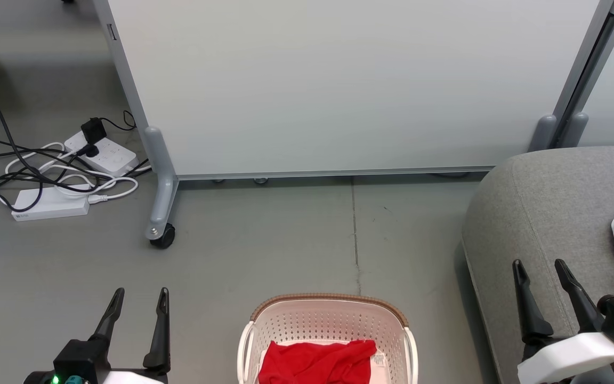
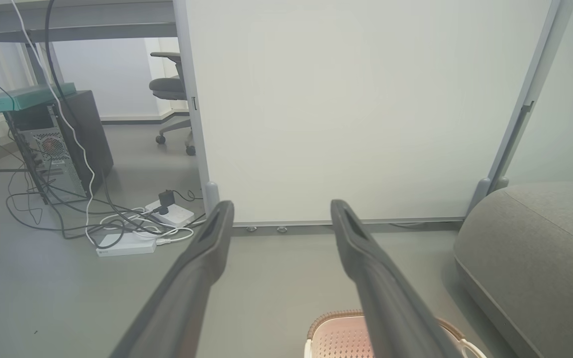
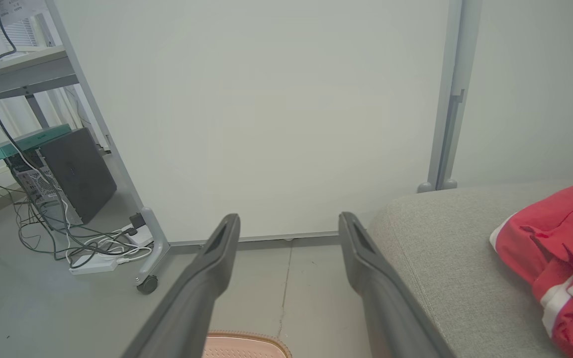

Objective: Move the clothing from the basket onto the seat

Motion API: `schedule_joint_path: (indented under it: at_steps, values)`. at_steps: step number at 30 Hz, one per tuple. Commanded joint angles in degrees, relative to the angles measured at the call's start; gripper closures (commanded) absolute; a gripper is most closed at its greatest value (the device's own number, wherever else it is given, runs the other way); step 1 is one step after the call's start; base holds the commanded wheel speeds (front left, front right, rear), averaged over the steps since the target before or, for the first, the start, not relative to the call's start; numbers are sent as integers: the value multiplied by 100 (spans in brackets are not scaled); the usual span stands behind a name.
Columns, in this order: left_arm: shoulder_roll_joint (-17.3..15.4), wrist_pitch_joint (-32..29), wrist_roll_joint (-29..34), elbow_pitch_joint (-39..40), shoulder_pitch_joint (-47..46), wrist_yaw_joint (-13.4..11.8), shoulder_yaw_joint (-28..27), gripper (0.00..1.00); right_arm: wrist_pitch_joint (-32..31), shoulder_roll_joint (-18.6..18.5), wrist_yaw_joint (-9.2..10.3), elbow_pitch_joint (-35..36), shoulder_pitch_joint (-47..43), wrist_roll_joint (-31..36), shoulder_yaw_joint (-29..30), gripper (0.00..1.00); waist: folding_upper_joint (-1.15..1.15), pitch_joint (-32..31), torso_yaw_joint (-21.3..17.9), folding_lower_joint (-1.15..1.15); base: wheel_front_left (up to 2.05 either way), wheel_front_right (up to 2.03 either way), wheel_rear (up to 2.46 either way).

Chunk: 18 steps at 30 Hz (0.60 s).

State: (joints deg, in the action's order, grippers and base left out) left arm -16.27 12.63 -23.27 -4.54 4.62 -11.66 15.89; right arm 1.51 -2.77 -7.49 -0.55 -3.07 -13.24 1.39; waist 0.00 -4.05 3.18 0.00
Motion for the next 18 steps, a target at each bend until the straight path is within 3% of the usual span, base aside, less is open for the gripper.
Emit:
schedule_joint_path:
  at_steps: [1,14,18]
  values:
    - [-38,26,17,4,-21,-31,-4,0,20,-28,-1,17,-65,-24,25,0,0,10,9,0,0,0,0]
    - [48,95,171,341,-524,-116,52,0,-56,-27,-1,245,71,21,105,0,0,325,-9,0,0,0,0]
    - [158,106,271,432,-1109,19,200,0,-73,-26,-1,492,303,73,132,0,0,822,-85,0,0,0,0]
